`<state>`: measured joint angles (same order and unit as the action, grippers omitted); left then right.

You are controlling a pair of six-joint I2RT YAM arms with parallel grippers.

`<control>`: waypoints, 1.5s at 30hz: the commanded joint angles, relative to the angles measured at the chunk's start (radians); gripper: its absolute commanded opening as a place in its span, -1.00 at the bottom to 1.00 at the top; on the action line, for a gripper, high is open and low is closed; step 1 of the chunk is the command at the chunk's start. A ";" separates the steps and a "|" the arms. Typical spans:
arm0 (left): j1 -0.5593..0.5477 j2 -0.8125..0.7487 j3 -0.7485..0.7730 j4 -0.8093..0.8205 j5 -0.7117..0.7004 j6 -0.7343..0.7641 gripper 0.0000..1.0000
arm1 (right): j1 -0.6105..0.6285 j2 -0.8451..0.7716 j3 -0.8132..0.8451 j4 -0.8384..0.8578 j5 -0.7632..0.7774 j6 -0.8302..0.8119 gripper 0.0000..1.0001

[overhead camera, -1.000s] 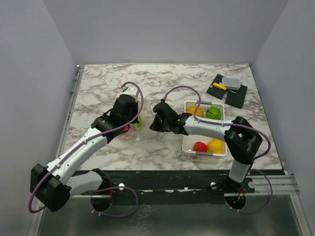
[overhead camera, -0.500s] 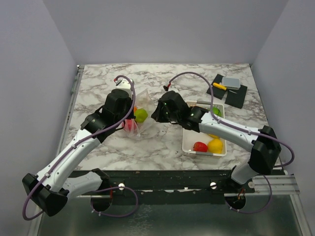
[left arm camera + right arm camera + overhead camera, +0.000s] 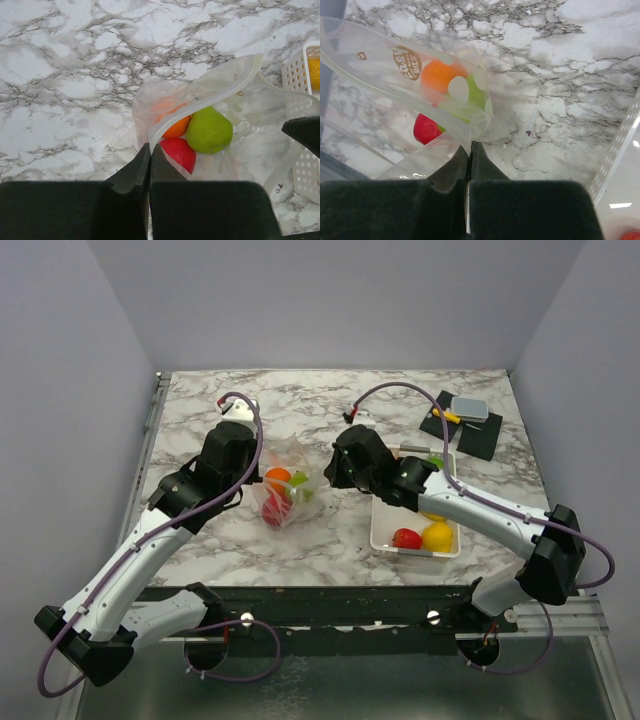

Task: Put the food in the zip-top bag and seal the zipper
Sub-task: Adjust the zipper food storage bag at the center of the board.

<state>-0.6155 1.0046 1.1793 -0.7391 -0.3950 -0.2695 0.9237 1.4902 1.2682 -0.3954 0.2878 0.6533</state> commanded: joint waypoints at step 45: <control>0.001 0.013 -0.232 0.279 0.087 -0.030 -1.00 | 0.001 0.017 -0.023 -0.012 0.022 -0.014 -0.12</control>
<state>-0.6155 1.0275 0.9627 -0.4946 -0.3065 -0.2962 0.9237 1.5757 1.2442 -0.3653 0.2943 0.6529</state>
